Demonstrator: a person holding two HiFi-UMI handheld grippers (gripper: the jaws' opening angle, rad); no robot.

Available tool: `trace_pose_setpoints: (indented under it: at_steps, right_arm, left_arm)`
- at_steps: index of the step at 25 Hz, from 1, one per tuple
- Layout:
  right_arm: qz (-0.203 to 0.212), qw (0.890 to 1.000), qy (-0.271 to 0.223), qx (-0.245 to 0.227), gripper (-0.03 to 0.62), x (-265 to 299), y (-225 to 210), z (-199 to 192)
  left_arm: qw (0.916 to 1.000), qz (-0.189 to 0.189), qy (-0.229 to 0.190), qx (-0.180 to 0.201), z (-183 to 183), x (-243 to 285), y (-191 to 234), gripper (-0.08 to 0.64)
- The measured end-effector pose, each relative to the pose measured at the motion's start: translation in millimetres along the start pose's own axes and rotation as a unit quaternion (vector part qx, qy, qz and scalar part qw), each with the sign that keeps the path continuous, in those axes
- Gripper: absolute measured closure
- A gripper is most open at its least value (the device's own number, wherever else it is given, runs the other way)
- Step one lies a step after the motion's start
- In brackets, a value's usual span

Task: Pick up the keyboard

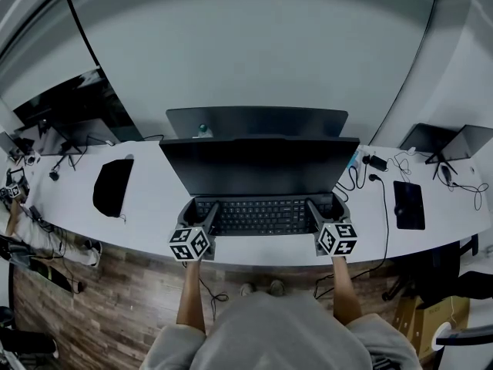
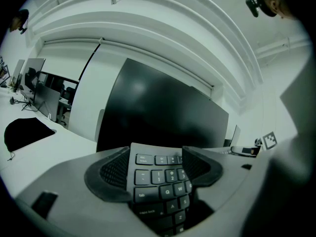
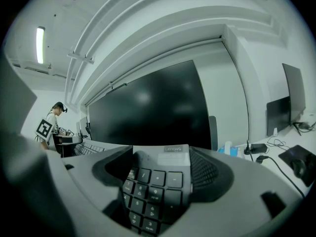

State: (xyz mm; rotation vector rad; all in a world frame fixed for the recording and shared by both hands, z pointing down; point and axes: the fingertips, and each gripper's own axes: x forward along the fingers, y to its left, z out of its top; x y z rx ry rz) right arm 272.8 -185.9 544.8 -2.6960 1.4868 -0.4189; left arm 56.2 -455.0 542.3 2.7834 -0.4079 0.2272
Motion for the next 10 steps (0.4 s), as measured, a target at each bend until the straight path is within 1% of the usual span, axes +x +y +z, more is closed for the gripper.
trace_pose_setpoints:
  at_steps: [10]
  right_arm:
    - [0.0, 1.0, 0.005, -0.002, 0.252, 2.3, 0.6, -3.7]
  left_arm:
    - [1.0, 0.001, 0.002, -0.002, -2.7, 0.9, 3.0, 0.25]
